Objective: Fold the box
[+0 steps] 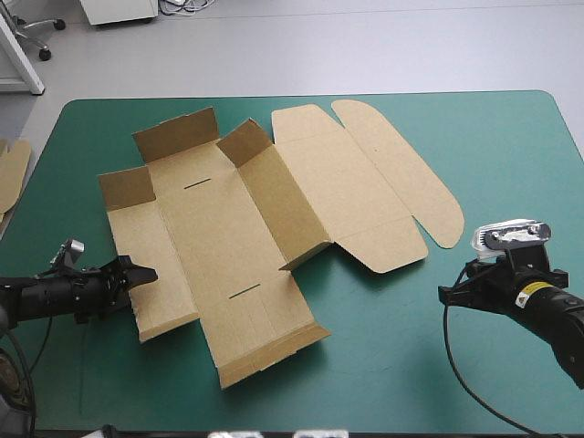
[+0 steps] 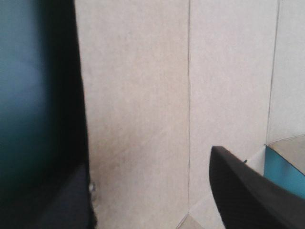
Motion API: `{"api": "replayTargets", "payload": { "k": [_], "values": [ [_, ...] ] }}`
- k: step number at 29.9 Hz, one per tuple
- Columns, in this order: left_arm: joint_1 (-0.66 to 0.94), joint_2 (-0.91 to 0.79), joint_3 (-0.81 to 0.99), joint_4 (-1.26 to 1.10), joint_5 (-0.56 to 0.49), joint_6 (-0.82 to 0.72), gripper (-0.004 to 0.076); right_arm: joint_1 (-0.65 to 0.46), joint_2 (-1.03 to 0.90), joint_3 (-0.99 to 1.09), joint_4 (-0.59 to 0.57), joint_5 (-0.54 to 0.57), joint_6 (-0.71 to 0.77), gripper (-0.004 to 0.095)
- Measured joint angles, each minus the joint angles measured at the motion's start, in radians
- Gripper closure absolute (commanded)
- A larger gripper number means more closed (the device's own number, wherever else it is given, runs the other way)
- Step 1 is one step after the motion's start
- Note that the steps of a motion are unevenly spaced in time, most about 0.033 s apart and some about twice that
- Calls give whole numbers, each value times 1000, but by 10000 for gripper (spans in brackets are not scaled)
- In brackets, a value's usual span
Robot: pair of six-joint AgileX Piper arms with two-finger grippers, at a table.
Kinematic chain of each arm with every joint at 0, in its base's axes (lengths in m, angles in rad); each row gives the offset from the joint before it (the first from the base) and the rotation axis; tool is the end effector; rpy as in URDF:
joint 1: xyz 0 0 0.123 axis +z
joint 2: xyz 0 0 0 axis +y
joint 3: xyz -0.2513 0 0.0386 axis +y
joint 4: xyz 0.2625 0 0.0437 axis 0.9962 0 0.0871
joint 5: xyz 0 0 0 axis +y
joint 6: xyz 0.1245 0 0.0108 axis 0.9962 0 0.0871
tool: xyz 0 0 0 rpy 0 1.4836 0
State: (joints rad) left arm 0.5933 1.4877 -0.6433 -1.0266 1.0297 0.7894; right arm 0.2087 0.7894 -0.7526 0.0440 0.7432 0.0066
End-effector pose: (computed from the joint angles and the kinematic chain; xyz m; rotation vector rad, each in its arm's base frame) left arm 0.2446 0.0544 0.1249 -0.5962 2.5217 -1.0225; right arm 0.2051 0.0472 0.2828 -0.2080 2.2585 0.1651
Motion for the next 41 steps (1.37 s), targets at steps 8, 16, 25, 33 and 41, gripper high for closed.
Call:
{"api": "replayTargets", "payload": {
  "k": [8, 16, 25, 33, 41],
  "values": [
    [-41, 27, 1, -89, 28, 73, 239, 0, 0, -3, -14, 0, 4, 942],
    [-125, 27, 1, -107, 9, 91, 317, 0, 0, -3, -14, 0, 7, 942],
    [-128, 27, -32, -134, -2, 99, 552, 0, 0, -3, -14, 0, 7, 942],
    [-162, 29, -48, -169, -31, 113, 738, 0, 0, -3, -14, 0, 7, 942],
    [-222, 36, -54, -164, -73, 114, 738, 0, 0, -3, -14, 0, 8, 942]
  ]
}}
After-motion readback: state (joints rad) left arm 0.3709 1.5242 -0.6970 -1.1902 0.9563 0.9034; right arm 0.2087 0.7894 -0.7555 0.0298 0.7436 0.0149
